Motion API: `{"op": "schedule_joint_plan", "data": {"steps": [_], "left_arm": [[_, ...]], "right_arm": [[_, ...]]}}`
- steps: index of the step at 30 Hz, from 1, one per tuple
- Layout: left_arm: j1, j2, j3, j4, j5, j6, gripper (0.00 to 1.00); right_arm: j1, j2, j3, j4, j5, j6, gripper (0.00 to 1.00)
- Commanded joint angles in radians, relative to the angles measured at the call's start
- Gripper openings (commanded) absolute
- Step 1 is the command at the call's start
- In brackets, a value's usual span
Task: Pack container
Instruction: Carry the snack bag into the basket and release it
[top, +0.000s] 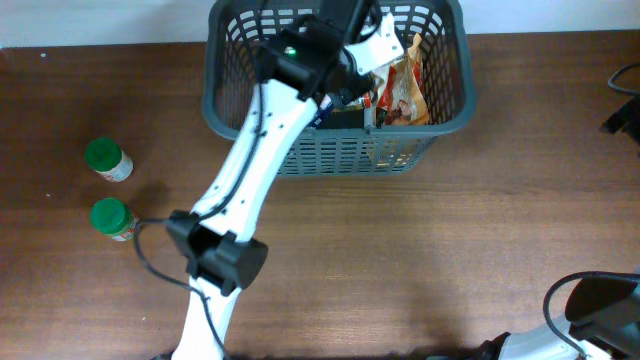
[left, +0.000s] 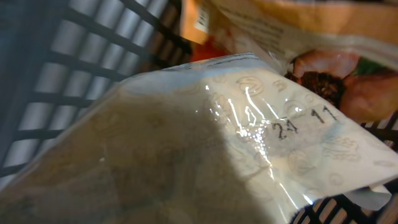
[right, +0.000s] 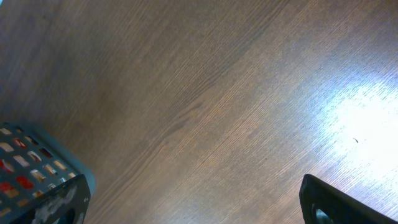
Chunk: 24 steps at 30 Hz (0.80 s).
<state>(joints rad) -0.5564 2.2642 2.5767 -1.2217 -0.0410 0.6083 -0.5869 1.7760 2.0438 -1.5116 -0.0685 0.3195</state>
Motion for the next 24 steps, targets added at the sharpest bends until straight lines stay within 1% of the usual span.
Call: {"op": "schedule_joint_plan", "data": {"steps": [1, 5, 6, 7, 8, 12, 15, 16, 18, 21, 22, 24], "left_arm": [[-0.024, -0.007, 0.008, 0.003, 0.003, -0.027, 0.02], [-0.045, -0.005, 0.008, -0.01, 0.003, -0.13, 0.02], [-0.048, -0.005, 0.008, -0.013, -0.003, -0.152, 0.08], [-0.05, -0.005, 0.008, -0.018, -0.016, -0.172, 0.39], [-0.05, -0.005, 0.009, -0.025, -0.039, -0.193, 0.99], [-0.04, -0.023, 0.041, -0.106, -0.203, -0.245, 0.99], [-0.005, -0.054, 0.1, -0.202, -0.266, -0.251, 0.99], [0.023, -0.075, 0.13, -0.241, -0.291, -0.274, 0.99], [0.072, -0.109, 0.17, -0.28, -0.305, -0.315, 0.99], [0.19, -0.181, 0.206, -0.289, -0.303, -0.426, 0.99], [0.231, -0.201, 0.208, -0.29, -0.294, -0.448, 0.99], [0.344, -0.235, 0.208, -0.293, -0.228, -0.477, 0.99]], "right_arm": [[-0.003, 0.002, -0.003, 0.0, 0.013, 0.011, 0.98], [-0.003, 0.002, -0.003, 0.0, 0.013, 0.011, 0.99], [-0.003, 0.002, -0.003, 0.0, 0.013, 0.011, 0.99], [-0.003, 0.002, -0.003, 0.0, 0.013, 0.011, 0.99], [-0.003, 0.002, -0.003, 0.0, 0.013, 0.011, 0.99], [-0.003, 0.002, -0.003, 0.0, 0.013, 0.011, 0.99], [-0.003, 0.002, -0.003, 0.0, 0.013, 0.011, 0.99], [-0.003, 0.002, -0.003, 0.0, 0.013, 0.011, 0.99], [-0.003, 0.002, -0.003, 0.0, 0.013, 0.011, 0.99], [-0.003, 0.002, -0.003, 0.0, 0.013, 0.011, 0.99], [-0.003, 0.002, -0.003, 0.0, 0.013, 0.011, 0.99], [-0.003, 0.002, -0.003, 0.0, 0.013, 0.011, 0.99]]}}
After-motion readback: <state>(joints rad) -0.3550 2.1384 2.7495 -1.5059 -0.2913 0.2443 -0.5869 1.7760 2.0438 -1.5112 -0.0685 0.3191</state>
